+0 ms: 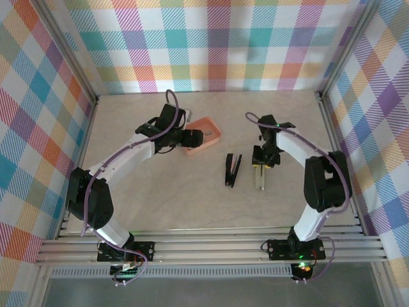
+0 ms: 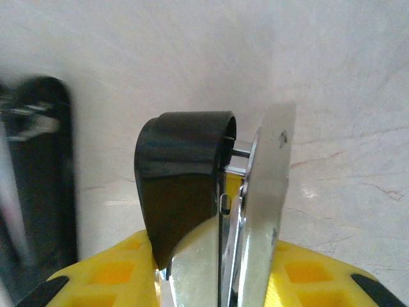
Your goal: Load the staples into the stapler
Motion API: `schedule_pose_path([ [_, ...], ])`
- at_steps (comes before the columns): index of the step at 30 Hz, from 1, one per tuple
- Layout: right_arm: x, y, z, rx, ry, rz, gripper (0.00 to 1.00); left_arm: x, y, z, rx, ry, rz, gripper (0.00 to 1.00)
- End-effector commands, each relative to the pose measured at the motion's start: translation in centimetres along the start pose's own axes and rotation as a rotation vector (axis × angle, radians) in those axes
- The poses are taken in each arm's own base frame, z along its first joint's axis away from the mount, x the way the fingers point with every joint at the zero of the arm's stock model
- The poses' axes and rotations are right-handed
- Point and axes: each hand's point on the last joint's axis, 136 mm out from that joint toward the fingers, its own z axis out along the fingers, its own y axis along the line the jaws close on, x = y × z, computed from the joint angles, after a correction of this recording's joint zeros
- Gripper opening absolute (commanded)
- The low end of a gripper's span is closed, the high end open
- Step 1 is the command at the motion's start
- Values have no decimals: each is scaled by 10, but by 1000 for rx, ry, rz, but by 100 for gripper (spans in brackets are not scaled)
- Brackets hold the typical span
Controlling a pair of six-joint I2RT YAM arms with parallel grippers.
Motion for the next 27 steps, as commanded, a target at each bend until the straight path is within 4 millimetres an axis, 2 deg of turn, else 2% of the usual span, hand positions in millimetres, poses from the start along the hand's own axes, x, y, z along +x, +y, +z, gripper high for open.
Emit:
schedule_pose_path([
  [1, -32, 41, -57, -221, -207, -21, 27, -28, -44, -10, 197, -96, 121, 82],
  [6, -62, 89, -123, -484, -415, -97, 26, -35, -77, -11, 371, -85, 156, 80],
  [12, -78, 126, -180, -716, -520, -106, 24, -40, -115, -13, 554, -100, 220, 80],
  [16, -80, 134, -201, -799, -568, -92, 24, -38, -135, -10, 629, -56, 232, 80],
  [20, -77, 138, -212, -849, -584, -86, 24, -35, -147, -7, 660, -54, 223, 78],
  [27, -67, 140, -223, -900, -595, -91, 24, -44, -150, -4, 668, -86, 182, 65],
])
